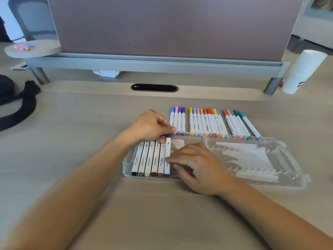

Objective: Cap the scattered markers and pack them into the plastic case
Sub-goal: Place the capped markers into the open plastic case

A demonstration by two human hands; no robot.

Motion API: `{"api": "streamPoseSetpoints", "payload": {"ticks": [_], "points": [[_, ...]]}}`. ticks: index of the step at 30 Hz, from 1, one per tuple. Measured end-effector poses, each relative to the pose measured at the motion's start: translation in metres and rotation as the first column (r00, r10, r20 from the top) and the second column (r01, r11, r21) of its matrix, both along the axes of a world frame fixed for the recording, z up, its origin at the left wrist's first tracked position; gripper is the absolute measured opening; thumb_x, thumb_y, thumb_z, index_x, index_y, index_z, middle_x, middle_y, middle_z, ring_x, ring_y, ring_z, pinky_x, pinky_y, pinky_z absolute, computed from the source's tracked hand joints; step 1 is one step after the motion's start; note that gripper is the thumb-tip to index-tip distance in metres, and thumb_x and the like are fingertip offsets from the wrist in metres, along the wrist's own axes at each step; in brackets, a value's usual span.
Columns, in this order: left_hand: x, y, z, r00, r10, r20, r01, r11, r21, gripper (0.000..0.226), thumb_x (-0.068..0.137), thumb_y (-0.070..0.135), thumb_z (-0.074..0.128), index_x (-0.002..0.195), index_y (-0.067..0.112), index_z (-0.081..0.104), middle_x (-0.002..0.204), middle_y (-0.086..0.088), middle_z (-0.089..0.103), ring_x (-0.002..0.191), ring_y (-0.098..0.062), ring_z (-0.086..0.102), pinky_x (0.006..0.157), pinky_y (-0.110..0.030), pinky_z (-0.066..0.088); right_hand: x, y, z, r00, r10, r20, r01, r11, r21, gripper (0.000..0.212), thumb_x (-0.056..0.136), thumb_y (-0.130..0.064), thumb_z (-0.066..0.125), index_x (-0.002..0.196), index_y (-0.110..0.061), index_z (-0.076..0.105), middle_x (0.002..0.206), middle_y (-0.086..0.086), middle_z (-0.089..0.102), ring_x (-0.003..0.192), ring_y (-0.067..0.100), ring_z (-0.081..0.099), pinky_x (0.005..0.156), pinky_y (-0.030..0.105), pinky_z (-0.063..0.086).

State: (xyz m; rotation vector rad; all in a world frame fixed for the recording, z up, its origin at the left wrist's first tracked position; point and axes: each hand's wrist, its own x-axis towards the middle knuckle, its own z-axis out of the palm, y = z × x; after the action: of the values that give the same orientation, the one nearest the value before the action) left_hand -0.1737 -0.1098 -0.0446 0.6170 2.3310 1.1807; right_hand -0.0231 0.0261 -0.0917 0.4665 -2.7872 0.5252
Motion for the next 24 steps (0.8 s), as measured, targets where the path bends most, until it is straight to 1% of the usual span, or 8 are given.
{"api": "streamPoseSetpoints", "payload": {"ticks": [5,7,9,13,18,19,21,24], "points": [[-0.003,0.0,-0.004,0.976,-0.051,-0.214,0.014,0.985,-0.17,0.014,0.089,0.034,0.071,0.085,0.023,0.079,0.064,0.006,0.071,0.056,-0.004,0.062,0.07,-0.026,0.056,-0.001,0.001,-0.004,0.999,-0.01,0.033,0.011,1.0,-0.021,0.036,0.095,-0.035,0.046,0.122,-0.032,0.069,0.13,-0.008,0.056,0.118,0.012,0.053,0.095,0.041,0.045],[-0.005,-0.001,-0.003,0.973,-0.062,-0.223,0.015,0.979,-0.205,0.005,0.084,0.03,0.076,0.085,0.026,0.08,0.065,0.011,0.071,0.056,0.0,0.06,0.064,-0.021,0.053,-0.002,0.001,-0.004,1.0,-0.008,0.028,0.008,1.0,-0.002,0.036,0.095,-0.035,0.046,0.121,-0.031,0.07,0.134,-0.009,0.059,0.121,0.011,0.053,0.096,0.042,0.045],[-0.006,-0.002,-0.004,0.974,-0.062,-0.217,0.016,0.978,-0.21,0.005,0.081,0.026,0.08,0.086,0.027,0.079,0.064,0.014,0.07,0.054,0.004,0.06,0.06,-0.017,0.048,-0.002,0.0,-0.002,0.999,-0.01,0.048,0.01,1.0,-0.002,0.038,0.095,-0.039,0.043,0.121,-0.031,0.069,0.132,-0.013,0.062,0.121,0.008,0.051,0.098,0.041,0.043],[-0.008,-0.001,-0.007,0.97,-0.071,-0.234,0.019,0.976,-0.215,0.009,0.079,0.025,0.081,0.086,0.029,0.077,0.072,0.014,0.071,0.065,0.001,0.064,0.064,-0.018,0.048,-0.003,0.001,0.003,0.99,-0.029,0.139,0.02,0.998,0.063,0.049,0.096,-0.055,0.031,0.126,-0.036,0.064,0.135,-0.02,0.058,0.128,0.004,0.042,0.103,0.041,0.035],[-0.01,-0.002,-0.003,0.962,-0.117,-0.246,0.057,0.969,-0.239,0.006,0.081,0.028,0.079,0.087,0.029,0.076,0.07,0.015,0.068,0.064,0.001,0.061,0.061,-0.018,0.045,-0.002,0.001,0.003,0.985,-0.038,0.17,0.029,0.998,0.057,0.053,0.096,-0.059,0.025,0.129,-0.039,0.061,0.137,-0.023,0.055,0.13,0.003,0.039,0.105,0.039,0.031],[-0.012,-0.001,-0.002,0.96,-0.114,-0.257,0.055,0.972,-0.228,0.005,0.083,0.029,0.077,0.087,0.028,0.077,0.073,0.015,0.069,0.068,0.001,0.062,0.064,-0.019,0.048,-0.002,0.002,0.002,0.986,-0.039,0.165,0.031,0.998,0.052,0.052,0.097,-0.059,0.026,0.129,-0.039,0.061,0.137,-0.022,0.055,0.13,0.004,0.04,0.104,0.038,0.031],[-0.015,0.006,0.0,0.949,-0.067,-0.308,0.013,0.985,-0.174,0.008,0.086,0.032,0.073,0.09,0.026,0.077,0.086,0.013,0.072,0.081,-0.001,0.065,0.077,-0.023,0.051,-0.002,0.003,0.0,0.989,-0.056,0.139,0.053,0.998,0.024,0.05,0.098,-0.058,0.027,0.129,-0.038,0.061,0.137,-0.021,0.055,0.129,0.003,0.041,0.105,0.036,0.031],[-0.029,0.029,0.001,0.923,-0.054,-0.38,-0.011,0.986,-0.166,0.015,0.091,0.033,0.066,0.1,0.024,0.075,0.104,0.009,0.071,0.096,-0.007,0.063,0.087,-0.025,0.048,-0.001,0.004,0.001,0.985,-0.144,0.093,0.152,0.984,-0.089,0.049,0.099,-0.055,0.025,0.122,-0.036,0.064,0.127,-0.019,0.06,0.122,0.0,0.045,0.103,0.03,0.03]]}}
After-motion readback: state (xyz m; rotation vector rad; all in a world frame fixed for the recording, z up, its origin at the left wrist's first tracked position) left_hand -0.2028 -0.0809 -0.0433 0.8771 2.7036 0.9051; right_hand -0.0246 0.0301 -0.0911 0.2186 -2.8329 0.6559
